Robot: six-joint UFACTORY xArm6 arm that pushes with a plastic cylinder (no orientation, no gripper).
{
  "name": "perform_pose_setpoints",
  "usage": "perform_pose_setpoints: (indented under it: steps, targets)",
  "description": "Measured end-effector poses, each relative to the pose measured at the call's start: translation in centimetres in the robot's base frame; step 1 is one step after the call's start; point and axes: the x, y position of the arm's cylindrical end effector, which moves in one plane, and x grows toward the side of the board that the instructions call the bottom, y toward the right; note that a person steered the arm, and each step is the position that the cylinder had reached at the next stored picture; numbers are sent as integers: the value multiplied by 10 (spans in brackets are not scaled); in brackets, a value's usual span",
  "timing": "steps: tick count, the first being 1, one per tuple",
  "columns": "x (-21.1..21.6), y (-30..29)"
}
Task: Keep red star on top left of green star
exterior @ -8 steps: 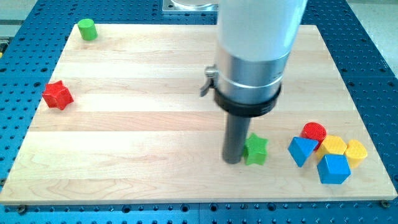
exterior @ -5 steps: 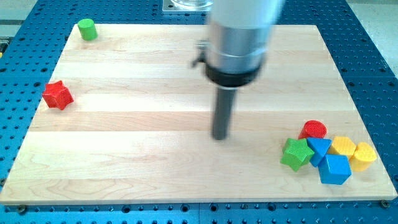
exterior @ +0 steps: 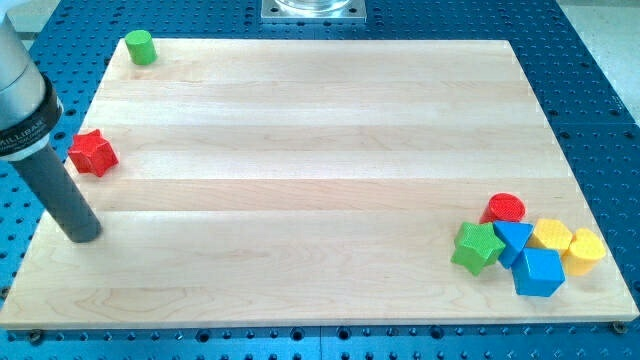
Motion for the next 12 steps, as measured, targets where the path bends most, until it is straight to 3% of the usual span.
perform_pose_setpoints:
  steps: [1,2,3,4,6,7,8,10,12]
  targets:
    - [5,-56]
    - [-22,-59]
    - [-102,-58]
    - [-99,-27]
    - [-29,110]
    - [-28,70]
    - [-42,69]
    - [-69,214]
    - [-97,239]
